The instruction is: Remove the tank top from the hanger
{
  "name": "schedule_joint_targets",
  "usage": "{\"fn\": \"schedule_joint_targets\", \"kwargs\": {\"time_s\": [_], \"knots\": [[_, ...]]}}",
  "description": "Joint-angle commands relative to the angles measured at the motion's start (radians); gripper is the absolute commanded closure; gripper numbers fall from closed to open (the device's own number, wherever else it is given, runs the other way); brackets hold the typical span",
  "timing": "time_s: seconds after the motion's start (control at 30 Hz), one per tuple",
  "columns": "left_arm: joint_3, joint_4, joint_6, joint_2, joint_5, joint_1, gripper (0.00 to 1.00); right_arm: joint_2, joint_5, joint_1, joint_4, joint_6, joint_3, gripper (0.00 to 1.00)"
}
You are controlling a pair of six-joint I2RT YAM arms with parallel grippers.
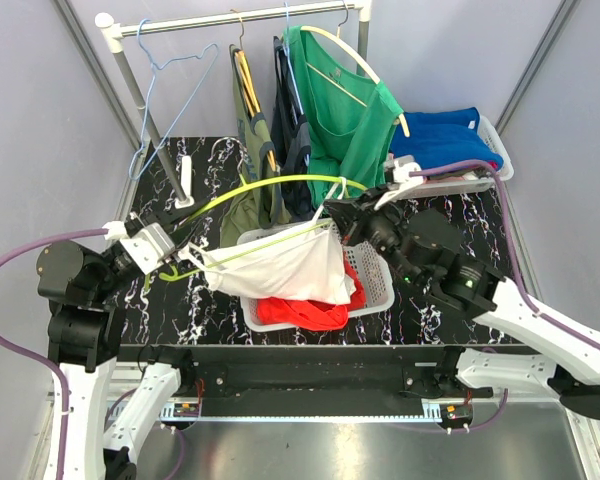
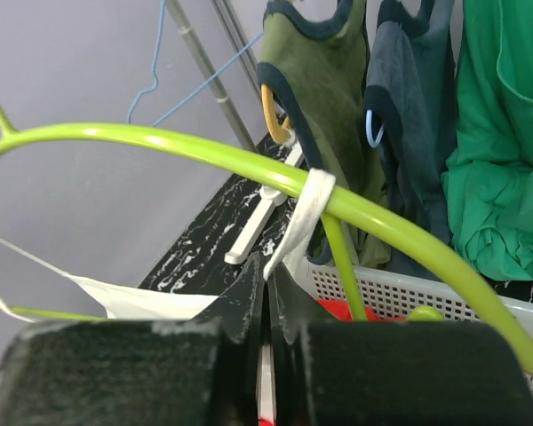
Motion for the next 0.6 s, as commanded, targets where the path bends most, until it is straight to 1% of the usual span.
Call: {"fn": "schedule_joint_targets", "kwargs": {"time_s": [0.0,0.27,0.4,0.57], "knots": [[0.009,0.071,-0.009,-0.006,0.013,-0.003,0.88,-0.084,0.035,-0.006,0.001,0.007,0.033,0.99],[0.009,0.071,-0.009,-0.006,0.011,-0.003,0.88,-0.178,0.139,-0.006,-0.042,-0.036,0.035,1.00],[0.009,0.071,-0.012,-0.003,0.012,-0.003,0.88,-0.213,0.275,-0.007,-0.050,-0.064,0.022,1.00],[0.016,0.071,-0.022,-0.002,0.023,-0.003,0.88,-0.210,0.377,-0.007,-0.076,-0.092,0.035,1.00]]}}
